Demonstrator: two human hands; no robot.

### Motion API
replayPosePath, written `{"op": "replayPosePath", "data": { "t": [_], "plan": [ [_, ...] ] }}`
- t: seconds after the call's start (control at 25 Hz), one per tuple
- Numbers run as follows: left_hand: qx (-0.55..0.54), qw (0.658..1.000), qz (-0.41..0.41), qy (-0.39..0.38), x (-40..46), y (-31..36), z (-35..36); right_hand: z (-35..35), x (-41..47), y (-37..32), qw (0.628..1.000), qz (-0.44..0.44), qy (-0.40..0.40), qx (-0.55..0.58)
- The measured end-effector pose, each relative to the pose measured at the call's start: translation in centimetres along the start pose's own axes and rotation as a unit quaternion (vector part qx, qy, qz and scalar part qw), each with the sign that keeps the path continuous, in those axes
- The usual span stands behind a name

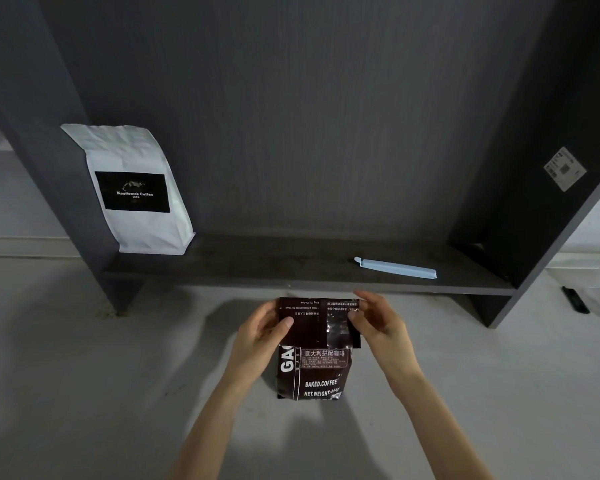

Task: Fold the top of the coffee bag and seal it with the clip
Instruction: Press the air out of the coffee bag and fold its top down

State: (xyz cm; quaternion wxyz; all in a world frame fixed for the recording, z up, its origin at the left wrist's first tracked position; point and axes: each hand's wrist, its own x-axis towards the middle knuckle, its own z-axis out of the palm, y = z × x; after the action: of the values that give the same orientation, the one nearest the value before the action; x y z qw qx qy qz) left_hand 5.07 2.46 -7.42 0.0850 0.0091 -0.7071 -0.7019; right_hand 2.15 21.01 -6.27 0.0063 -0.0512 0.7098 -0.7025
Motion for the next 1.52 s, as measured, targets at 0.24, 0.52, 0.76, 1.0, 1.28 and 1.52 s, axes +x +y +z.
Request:
{"op": "replayPosePath", "data": {
  "t": [0.24, 0.52, 0.76, 1.0, 1.28, 1.52],
  "plan": [
    [0.053, 0.998, -0.022, -0.007, 0.1, -1.2, 0.3, 0.7, -0.1, 1.7, 0.998, 0.028, -0.025, -0.057],
    [0.055, 0.997, -0.034, 0.05, -0.1, -2.8, 0.5, 0.2, -0.3, 2.9, 0.992, 0.048, 0.027, -0.113],
    [0.016, 0.997, -0.048, 0.066, -0.1, -2.9, 0.6, 0.0, -0.2, 2.9, 0.991, 0.056, 0.027, -0.122],
    [-0.021, 0.997, -0.057, 0.048, -0.3, -2.5, 0.8, -0.3, -0.6, 3.4, 0.998, 0.059, 0.002, -0.013],
    [-0.045, 0.995, -0.077, 0.049, -0.6, -2.9, 0.6, -0.6, -0.7, 3.9, 0.997, 0.065, 0.026, 0.037],
    [-0.016, 0.995, -0.06, 0.073, -0.4, -3.4, 0.6, -0.5, -0.5, 4.0, 0.994, 0.079, 0.076, 0.007]
  ]
}}
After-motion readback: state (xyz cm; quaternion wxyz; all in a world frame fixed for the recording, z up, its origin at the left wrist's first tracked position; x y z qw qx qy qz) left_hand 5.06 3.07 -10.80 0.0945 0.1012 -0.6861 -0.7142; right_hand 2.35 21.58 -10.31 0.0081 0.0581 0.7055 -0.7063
